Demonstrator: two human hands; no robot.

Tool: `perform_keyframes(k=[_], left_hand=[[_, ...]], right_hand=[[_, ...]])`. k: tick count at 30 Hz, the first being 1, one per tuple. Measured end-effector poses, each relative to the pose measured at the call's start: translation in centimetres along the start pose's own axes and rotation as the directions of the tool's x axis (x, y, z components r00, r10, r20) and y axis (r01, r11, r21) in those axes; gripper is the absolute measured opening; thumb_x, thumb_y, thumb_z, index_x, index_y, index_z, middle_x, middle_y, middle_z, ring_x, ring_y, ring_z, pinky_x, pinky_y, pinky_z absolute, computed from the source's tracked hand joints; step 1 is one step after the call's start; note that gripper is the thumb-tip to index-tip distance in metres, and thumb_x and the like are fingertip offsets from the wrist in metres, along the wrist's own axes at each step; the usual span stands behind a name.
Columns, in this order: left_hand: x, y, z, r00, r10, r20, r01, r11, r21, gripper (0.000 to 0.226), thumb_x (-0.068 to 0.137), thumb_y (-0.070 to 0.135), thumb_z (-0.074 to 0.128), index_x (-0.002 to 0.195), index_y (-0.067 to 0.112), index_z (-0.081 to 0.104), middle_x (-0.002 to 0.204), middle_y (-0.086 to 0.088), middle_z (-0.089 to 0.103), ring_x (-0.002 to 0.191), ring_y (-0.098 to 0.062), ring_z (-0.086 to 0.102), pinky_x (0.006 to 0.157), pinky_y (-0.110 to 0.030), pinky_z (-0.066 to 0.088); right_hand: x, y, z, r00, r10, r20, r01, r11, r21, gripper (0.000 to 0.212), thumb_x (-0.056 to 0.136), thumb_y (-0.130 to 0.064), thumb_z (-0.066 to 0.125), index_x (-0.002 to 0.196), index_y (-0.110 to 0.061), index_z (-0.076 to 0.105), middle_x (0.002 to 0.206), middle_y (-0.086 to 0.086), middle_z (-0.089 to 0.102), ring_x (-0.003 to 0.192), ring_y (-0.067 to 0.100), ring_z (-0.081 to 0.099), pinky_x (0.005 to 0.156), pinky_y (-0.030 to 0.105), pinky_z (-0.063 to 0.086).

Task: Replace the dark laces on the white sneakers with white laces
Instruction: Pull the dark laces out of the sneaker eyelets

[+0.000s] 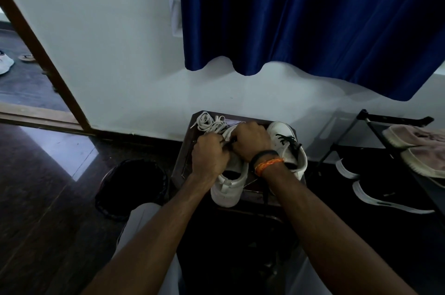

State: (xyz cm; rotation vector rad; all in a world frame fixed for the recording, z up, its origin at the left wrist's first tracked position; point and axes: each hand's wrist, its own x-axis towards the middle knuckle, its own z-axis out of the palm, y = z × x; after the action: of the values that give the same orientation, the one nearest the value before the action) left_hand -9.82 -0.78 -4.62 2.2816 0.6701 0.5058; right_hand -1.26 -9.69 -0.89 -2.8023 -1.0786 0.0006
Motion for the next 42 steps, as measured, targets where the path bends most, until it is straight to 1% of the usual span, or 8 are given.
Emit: perform_keyframes(k=[5, 10, 16, 21, 24, 28, 33, 42], left_hand=[[-0.1, 0.2, -0.2, 1.0, -0.029, -0.011, 0.029, 0.999, -0.02, 0.014, 0.081, 0.019, 0.065, 0.071, 0.011, 0.069, 0.075, -0.011, 0.069, 0.076, -0.035, 0.068, 0.062, -0.039, 0.052], [-0.2, 0.6, -0.3, 0.997, -0.068, -0.044, 0.067, 0.997, -0.028, 0.019, 0.085, 0.02, 0.066, 0.069, 0.009, 0.068, 0.074, -0.01, 0.069, 0.076, -0.035, 0.068, 0.063, -0.038, 0.053], [-0.5, 0.8, -0.3, 0.994, -0.091, -0.053, 0.09, 0.996, -0.021, 0.021, 0.085, 0.017, 0.067, 0.066, 0.007, 0.066, 0.065, -0.003, 0.062, 0.068, -0.026, 0.066, 0.059, -0.03, 0.041], [-0.6, 0.7, -0.3, 0.995, -0.084, -0.062, 0.082, 0.996, -0.04, 0.017, 0.084, 0.014, 0.067, 0.068, 0.008, 0.07, 0.065, 0.005, 0.06, 0.069, -0.018, 0.065, 0.058, -0.025, 0.037], [-0.7, 0.7, -0.1, 0.994, -0.078, -0.071, 0.075, 0.996, -0.04, 0.018, 0.084, 0.015, 0.067, 0.067, 0.008, 0.068, 0.064, 0.002, 0.062, 0.068, -0.021, 0.066, 0.057, -0.025, 0.036], [-0.6, 0.5, 0.0, 0.996, -0.052, -0.066, 0.049, 0.998, -0.043, 0.015, 0.083, 0.02, 0.068, 0.071, 0.011, 0.072, 0.072, -0.008, 0.069, 0.071, -0.031, 0.068, 0.057, -0.03, 0.042], [-0.6, 0.2, 0.2, 0.996, -0.035, -0.078, 0.031, 0.998, -0.059, 0.015, 0.083, 0.021, 0.069, 0.071, 0.011, 0.072, 0.071, -0.008, 0.069, 0.07, -0.031, 0.068, 0.056, -0.033, 0.046], [-0.8, 0.6, 0.0, 0.99, -0.092, -0.105, 0.085, 0.994, -0.063, 0.015, 0.082, 0.016, 0.067, 0.068, 0.01, 0.067, 0.073, -0.01, 0.068, 0.076, -0.036, 0.066, 0.06, -0.031, 0.039]], right_hand=[[-0.1, 0.1, 0.0, 1.0, 0.017, -0.017, -0.017, 1.0, -0.006, 0.025, 0.088, -0.028, 0.062, 0.106, -0.019, 0.075, 0.111, 0.014, 0.069, 0.104, 0.037, 0.064, 0.084, 0.041, 0.054], [-1.1, 2.4, -1.6, 0.993, 0.108, -0.045, -0.088, 0.944, 0.317, 0.014, 0.081, -0.02, 0.063, 0.082, -0.019, 0.077, 0.093, 0.005, 0.075, 0.091, 0.03, 0.066, 0.079, 0.037, 0.053], [-3.5, 5.5, -4.9, 0.9, 0.435, -0.035, -0.208, 0.498, 0.842, 0.016, 0.069, -0.012, 0.059, 0.054, -0.011, 0.062, 0.053, 0.008, 0.053, 0.042, 0.019, 0.045, 0.045, 0.024, 0.032], [-3.2, 7.3, -4.5, 0.898, 0.419, -0.132, -0.341, 0.854, 0.392, 0.015, 0.084, -0.019, 0.059, 0.074, -0.011, 0.068, 0.091, 0.017, 0.068, 0.083, 0.036, 0.058, 0.073, 0.034, 0.041], [-3.4, 4.6, -4.6, 0.912, 0.36, -0.196, -0.293, 0.907, 0.303, 0.028, 0.082, -0.022, 0.065, 0.105, -0.007, 0.072, 0.117, 0.017, 0.061, 0.099, 0.041, 0.062, 0.083, 0.039, 0.049], [-2.3, 1.3, -3.5, 0.994, 0.085, -0.065, -0.064, 0.961, 0.268, 0.029, 0.082, -0.021, 0.066, 0.109, -0.022, 0.076, 0.119, 0.005, 0.069, 0.11, 0.03, 0.063, 0.093, 0.038, 0.052], [-0.9, -0.6, -1.1, 0.998, 0.056, 0.037, -0.057, 0.998, 0.02, 0.029, 0.083, -0.025, 0.066, 0.109, -0.014, 0.073, 0.117, 0.015, 0.066, 0.108, 0.038, 0.063, 0.085, 0.041, 0.053], [-1.4, 0.9, -0.7, 0.995, 0.088, -0.056, -0.069, 0.958, 0.279, 0.039, 0.067, -0.036, 0.049, 0.079, -0.011, 0.076, 0.091, 0.012, 0.073, 0.088, 0.036, 0.065, 0.072, 0.037, 0.051]])
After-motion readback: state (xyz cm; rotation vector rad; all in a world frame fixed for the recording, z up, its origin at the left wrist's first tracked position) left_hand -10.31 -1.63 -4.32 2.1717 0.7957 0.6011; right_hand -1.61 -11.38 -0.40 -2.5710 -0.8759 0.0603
